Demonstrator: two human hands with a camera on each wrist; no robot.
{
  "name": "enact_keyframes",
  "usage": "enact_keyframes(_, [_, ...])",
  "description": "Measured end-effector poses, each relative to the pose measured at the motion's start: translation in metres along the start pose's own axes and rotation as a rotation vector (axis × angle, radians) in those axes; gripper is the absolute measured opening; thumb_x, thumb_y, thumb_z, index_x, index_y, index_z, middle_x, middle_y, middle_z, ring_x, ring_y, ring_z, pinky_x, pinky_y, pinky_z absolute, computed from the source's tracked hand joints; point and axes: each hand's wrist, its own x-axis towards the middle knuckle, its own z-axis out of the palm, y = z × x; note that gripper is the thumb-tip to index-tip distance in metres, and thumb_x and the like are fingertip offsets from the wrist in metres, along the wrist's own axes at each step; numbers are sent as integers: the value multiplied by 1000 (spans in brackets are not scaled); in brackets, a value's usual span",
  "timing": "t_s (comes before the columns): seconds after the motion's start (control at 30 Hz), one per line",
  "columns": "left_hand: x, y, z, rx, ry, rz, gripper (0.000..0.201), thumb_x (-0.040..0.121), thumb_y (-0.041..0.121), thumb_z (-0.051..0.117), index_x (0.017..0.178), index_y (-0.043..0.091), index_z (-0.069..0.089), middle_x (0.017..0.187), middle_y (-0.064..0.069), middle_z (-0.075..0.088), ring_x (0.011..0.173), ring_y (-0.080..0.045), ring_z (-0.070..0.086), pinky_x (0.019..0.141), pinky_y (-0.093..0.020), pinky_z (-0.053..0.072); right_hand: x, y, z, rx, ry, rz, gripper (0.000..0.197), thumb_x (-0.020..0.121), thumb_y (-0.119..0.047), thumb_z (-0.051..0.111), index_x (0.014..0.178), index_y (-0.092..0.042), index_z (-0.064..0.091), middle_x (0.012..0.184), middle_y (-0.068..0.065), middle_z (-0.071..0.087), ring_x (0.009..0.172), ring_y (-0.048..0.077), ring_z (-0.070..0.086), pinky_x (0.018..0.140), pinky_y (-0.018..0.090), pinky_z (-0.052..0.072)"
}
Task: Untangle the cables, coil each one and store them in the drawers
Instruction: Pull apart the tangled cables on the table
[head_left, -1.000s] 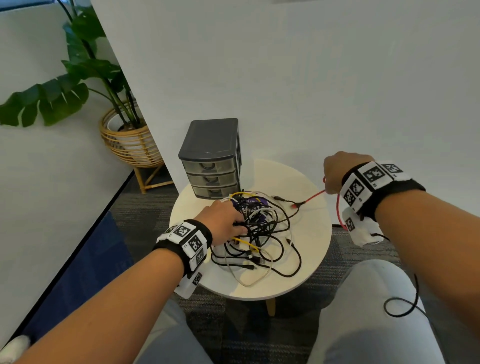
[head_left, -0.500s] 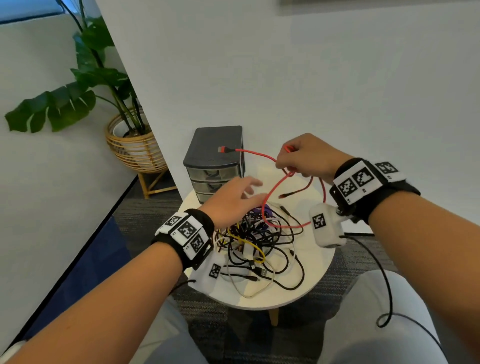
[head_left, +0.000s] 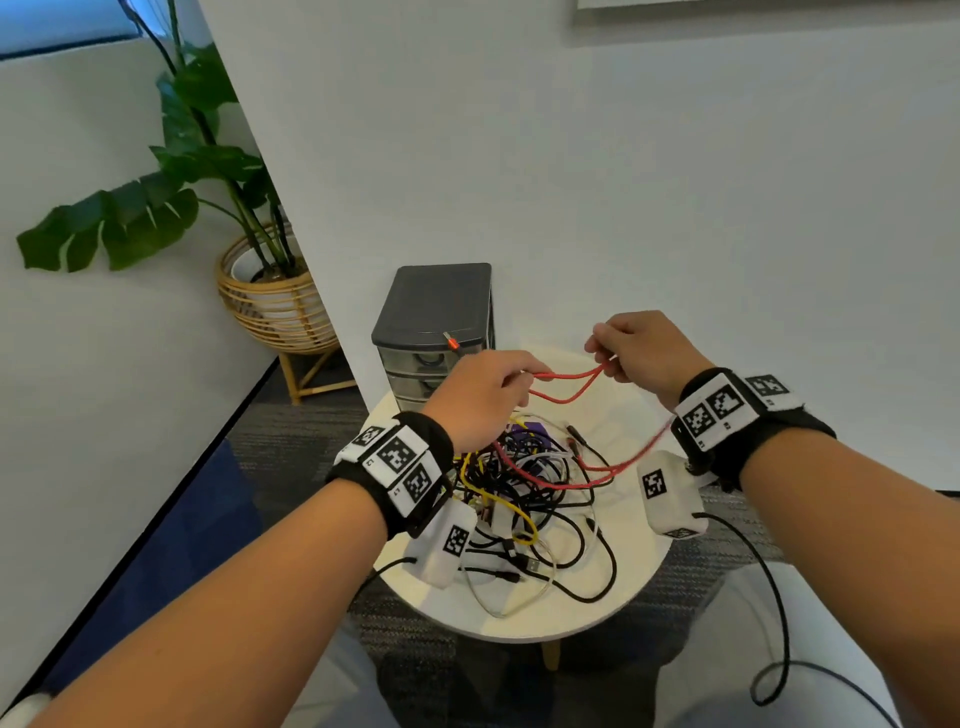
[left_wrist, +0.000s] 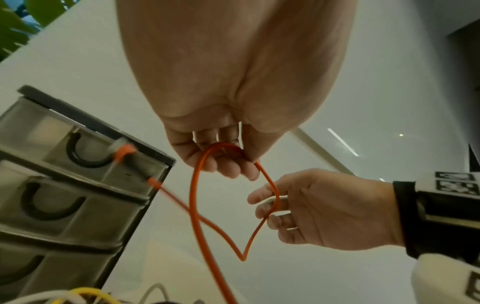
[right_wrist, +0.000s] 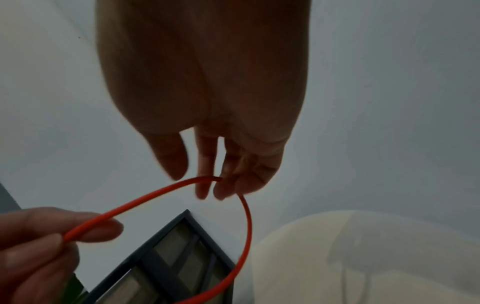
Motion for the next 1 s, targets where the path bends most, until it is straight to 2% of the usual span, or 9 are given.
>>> enact_keyframes(0.13, [17,2,0,7,93,33,28,108,16,44,118,23,70,86,5,65,68,-20,59,56,-17,45,-5,-3,-1,39,-175,-12,16,99,-24,59,104,-16,73,104,3,68,92,19,61,77,29,47])
enact_keyframes(0.2, [26,3,0,-25,161,34,30,108,14,44,116,22,72,84,4,64,70,-13,59,58,-14,45,-12,-7,-1,-80,-265,-115,23,100,-34,59,118,-22,68,118,-4,64,109,17,56,92,34,45])
enact_keyframes(0.33, [40,2,-2,-95,254,-2,31,106,12,44,119,25,69,79,3,60,68,6,53,64,-7,39,-24,-2,1,-569,-298,-201,67,79,-77,63,138,-48,47,149,-15,41,142,22,25,113,57,25])
enact_keyframes(0.43, [47,4,0,-162,295,-49,29,106,15,46,118,29,69,81,4,64,74,0,57,71,-16,42,-29,4,12,-515,-303,-259,99,57,-89,62,143,-49,36,154,-20,35,150,14,13,117,57,18])
enact_keyframes(0.57, [49,12,-2,-401,337,-59,30,104,12,49,121,26,69,90,2,72,68,-8,59,71,-27,48,-32,8,37,-295,-368,-298,95,62,-66,84,137,-46,30,127,-22,58,126,11,49,105,47,33])
enact_keyframes(0.63, [45,16,-6,-606,286,-47,32,105,7,48,129,22,65,104,-3,74,55,-12,50,57,-28,47,-29,15,50,-300,-318,-292,66,76,-47,83,125,-42,40,103,-18,68,107,11,62,102,49,39])
enact_keyframes(0.73, [40,11,-17,-651,310,-29,34,107,7,44,129,23,65,112,-5,74,50,-11,43,49,-24,41,-20,24,51,-244,-233,-244,8,99,-25,59,98,-34,60,79,-5,71,83,15,71,92,50,53])
enact_keyframes(0.87, [41,-5,-39,-586,474,-88,35,108,8,39,120,16,71,90,-1,69,47,-7,32,44,-21,28,-5,27,21,-73,-59,-142,25,105,-19,50,87,-20,66,66,-8,60,78,23,71,69,31,49])
enact_keyframes(1.0, [41,-13,-45,-397,646,-87,37,106,12,41,109,28,74,80,10,62,57,-5,44,60,-27,41,7,23,-4,109,47,-79,26,103,-27,57,84,-14,68,62,-10,62,68,16,65,64,26,43])
